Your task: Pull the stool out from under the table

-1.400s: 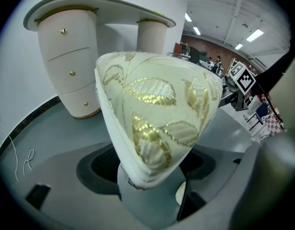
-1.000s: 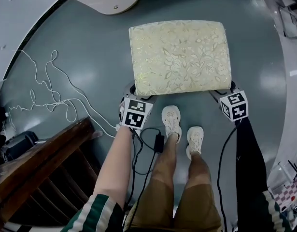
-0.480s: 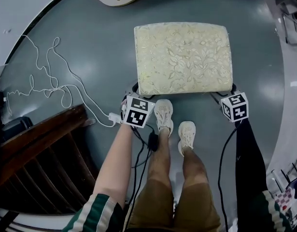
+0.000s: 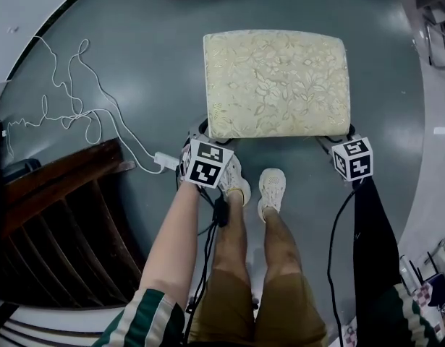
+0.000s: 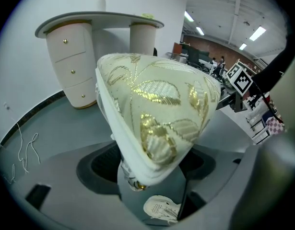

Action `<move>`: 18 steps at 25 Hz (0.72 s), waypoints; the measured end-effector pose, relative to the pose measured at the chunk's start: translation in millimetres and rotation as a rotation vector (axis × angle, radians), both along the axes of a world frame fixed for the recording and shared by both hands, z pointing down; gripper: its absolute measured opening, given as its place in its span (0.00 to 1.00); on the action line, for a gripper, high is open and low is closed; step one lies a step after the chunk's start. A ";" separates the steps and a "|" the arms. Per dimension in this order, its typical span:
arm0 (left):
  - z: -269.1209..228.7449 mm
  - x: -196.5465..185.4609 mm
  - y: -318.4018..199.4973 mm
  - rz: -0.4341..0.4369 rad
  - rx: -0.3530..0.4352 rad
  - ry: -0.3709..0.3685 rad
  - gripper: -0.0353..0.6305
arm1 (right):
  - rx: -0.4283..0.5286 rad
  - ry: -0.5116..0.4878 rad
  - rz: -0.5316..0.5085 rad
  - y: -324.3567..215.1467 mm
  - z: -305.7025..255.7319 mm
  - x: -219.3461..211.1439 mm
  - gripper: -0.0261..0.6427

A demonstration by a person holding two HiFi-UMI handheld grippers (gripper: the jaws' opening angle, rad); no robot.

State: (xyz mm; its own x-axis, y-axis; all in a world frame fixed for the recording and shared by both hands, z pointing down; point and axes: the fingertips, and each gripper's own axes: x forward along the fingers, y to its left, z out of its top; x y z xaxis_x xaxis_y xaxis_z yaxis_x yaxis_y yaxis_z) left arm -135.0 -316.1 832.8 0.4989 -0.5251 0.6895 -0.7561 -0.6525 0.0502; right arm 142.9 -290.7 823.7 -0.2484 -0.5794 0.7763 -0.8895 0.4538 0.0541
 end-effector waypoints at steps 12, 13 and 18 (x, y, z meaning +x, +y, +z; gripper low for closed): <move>-6.1 0.7 5.4 -0.008 -0.047 -0.003 0.61 | -0.029 0.014 -0.004 1.1 -9.8 0.9 0.60; -5.1 0.7 5.7 -0.008 -0.049 -0.002 0.61 | -0.032 0.012 -0.003 1.7 -8.6 0.7 0.60; -1.1 1.7 5.9 -0.006 -0.063 -0.006 0.61 | -0.042 0.006 0.000 3.2 -3.8 1.4 0.60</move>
State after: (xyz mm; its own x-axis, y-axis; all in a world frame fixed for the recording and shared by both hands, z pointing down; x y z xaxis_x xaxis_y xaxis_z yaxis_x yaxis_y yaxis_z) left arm -133.3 -310.2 831.7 0.4916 -0.4835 0.7243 -0.7605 -0.6435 0.0866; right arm 144.3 -287.5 819.9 -0.2440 -0.5459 0.8015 -0.8891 0.4560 0.0400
